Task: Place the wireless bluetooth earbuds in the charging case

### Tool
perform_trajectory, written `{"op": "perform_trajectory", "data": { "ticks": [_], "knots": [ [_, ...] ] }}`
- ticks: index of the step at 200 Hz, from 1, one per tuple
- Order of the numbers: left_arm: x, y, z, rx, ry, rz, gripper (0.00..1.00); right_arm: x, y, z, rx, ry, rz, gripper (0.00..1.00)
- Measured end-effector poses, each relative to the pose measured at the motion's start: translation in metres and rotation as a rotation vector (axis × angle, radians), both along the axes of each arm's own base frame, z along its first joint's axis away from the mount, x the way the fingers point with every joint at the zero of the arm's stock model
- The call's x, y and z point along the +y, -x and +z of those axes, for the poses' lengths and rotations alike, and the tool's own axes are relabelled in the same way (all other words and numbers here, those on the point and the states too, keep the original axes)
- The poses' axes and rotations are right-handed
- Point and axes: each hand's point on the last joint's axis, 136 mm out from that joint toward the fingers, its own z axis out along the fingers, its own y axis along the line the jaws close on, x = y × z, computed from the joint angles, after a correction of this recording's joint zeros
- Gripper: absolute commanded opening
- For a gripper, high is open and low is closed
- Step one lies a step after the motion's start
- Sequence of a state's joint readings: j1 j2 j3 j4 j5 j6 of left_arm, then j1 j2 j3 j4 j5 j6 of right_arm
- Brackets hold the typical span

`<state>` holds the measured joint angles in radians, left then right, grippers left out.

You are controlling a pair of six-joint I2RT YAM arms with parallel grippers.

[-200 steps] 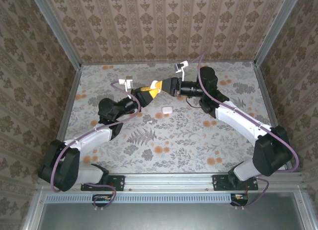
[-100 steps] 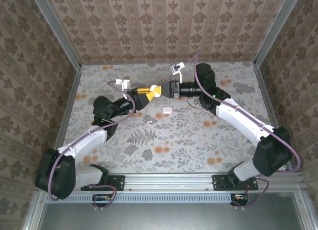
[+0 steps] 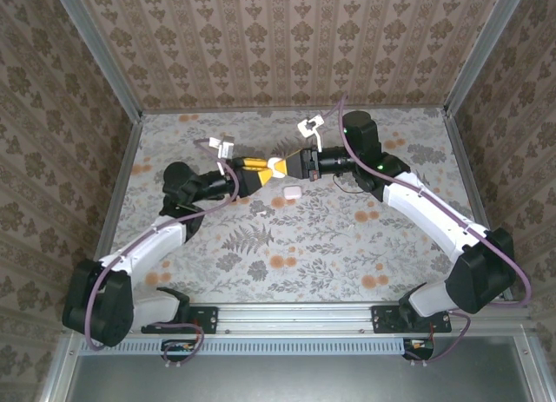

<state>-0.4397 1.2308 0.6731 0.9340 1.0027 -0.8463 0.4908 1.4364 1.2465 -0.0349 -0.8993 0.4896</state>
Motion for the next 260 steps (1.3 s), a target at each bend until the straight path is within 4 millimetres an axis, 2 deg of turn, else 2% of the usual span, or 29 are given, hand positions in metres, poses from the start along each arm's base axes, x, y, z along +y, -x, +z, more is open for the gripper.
{"op": "perform_trajectory", "data": {
  "ticks": [61,100,111,133,159,187,214,260],
  "knots": [
    [-0.017,0.005,-0.006,0.027,-0.004,-0.076,0.31,-0.004,0.005,0.007,-0.028,0.000,-0.001,0.11],
    [-0.021,0.010,-0.001,0.016,0.003,-0.107,0.15,-0.008,0.008,0.013,-0.050,-0.004,-0.002,0.12],
    [-0.021,0.010,-0.002,0.017,0.004,-0.109,0.11,-0.008,0.008,0.013,-0.057,-0.002,-0.002,0.16],
    [-0.021,0.009,-0.002,0.018,0.003,-0.110,0.07,-0.008,0.008,0.012,-0.056,0.001,-0.003,0.32],
    [-0.022,0.008,-0.004,0.011,0.000,-0.107,0.00,-0.009,0.009,0.011,-0.052,0.005,-0.004,0.36],
    [-0.021,0.009,-0.006,-0.037,0.006,-0.093,0.00,-0.011,0.006,0.010,-0.036,0.003,-0.012,0.36],
    [-0.022,0.011,-0.014,-0.067,-0.003,-0.085,0.00,-0.012,-0.002,0.004,0.023,-0.005,-0.025,0.44],
    [-0.024,0.011,-0.024,-0.104,-0.022,-0.067,0.00,-0.012,-0.007,-0.008,0.097,0.000,-0.026,0.46]
  ]
}}
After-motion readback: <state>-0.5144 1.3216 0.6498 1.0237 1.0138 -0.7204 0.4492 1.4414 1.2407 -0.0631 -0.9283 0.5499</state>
